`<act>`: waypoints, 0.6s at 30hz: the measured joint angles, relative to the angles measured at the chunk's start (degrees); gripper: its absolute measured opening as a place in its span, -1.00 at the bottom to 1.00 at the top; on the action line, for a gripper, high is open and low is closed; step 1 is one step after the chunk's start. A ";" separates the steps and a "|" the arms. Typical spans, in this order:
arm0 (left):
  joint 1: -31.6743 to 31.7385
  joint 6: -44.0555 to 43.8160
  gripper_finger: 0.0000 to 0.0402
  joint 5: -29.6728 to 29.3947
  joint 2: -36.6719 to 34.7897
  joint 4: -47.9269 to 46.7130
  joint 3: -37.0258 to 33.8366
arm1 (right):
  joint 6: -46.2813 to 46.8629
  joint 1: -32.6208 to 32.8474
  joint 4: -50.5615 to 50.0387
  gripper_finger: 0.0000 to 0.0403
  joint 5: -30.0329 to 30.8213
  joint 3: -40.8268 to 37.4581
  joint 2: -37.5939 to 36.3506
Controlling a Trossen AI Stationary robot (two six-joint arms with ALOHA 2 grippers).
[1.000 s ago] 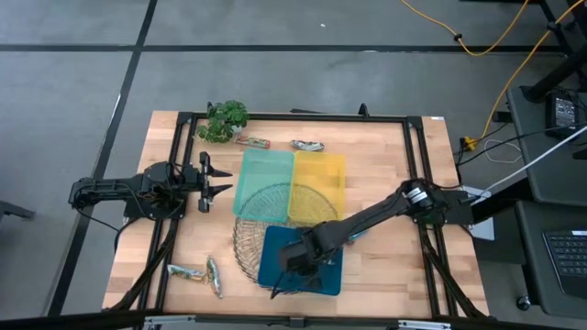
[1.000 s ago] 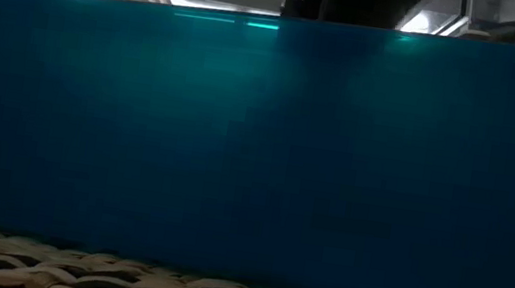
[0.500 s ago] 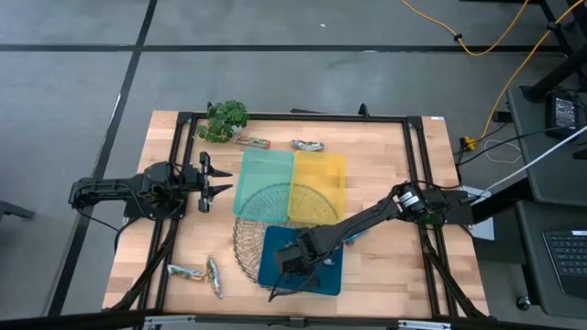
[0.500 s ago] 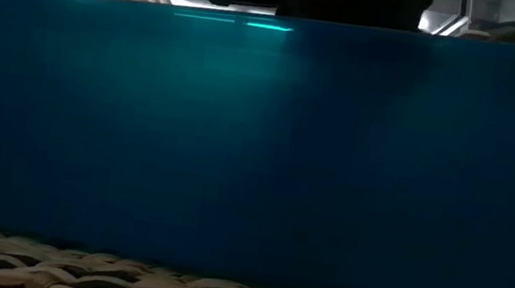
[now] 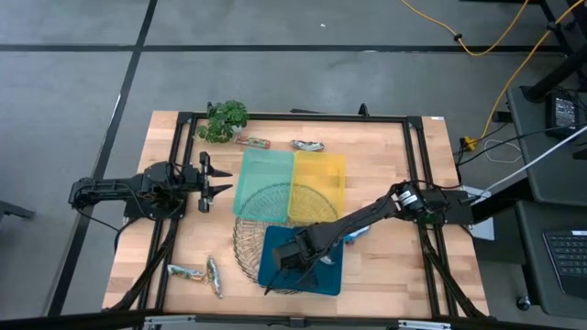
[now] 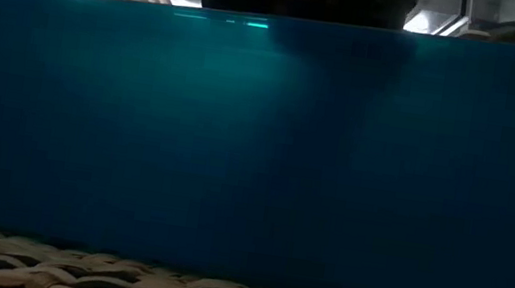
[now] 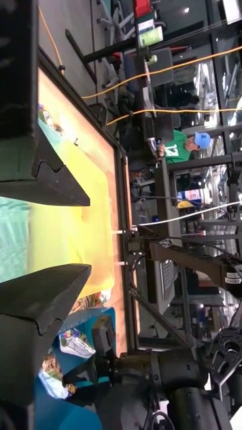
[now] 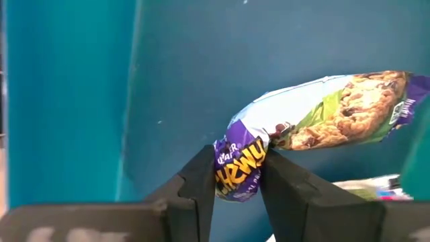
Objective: Pick and place Granola Bars by type
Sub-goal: Put the blue granola bar into the blue bin, then put the red granola bar into the yellow bin
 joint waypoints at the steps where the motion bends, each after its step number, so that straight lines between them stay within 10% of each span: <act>1: 0.00 0.00 -0.29 0.01 -0.02 0.00 -0.02 | 0.41 0.03 -0.21 -0.45 -0.35 0.00 -0.02; 10: -0.02 0.00 -0.29 -0.01 0.00 0.00 0.00 | 4.07 0.07 -2.30 -0.42 -1.84 0.81 -0.38; 18: -0.02 0.00 -0.29 -0.01 0.00 0.00 0.00 | 6.56 -0.13 -1.94 0.00 -2.34 0.87 -0.69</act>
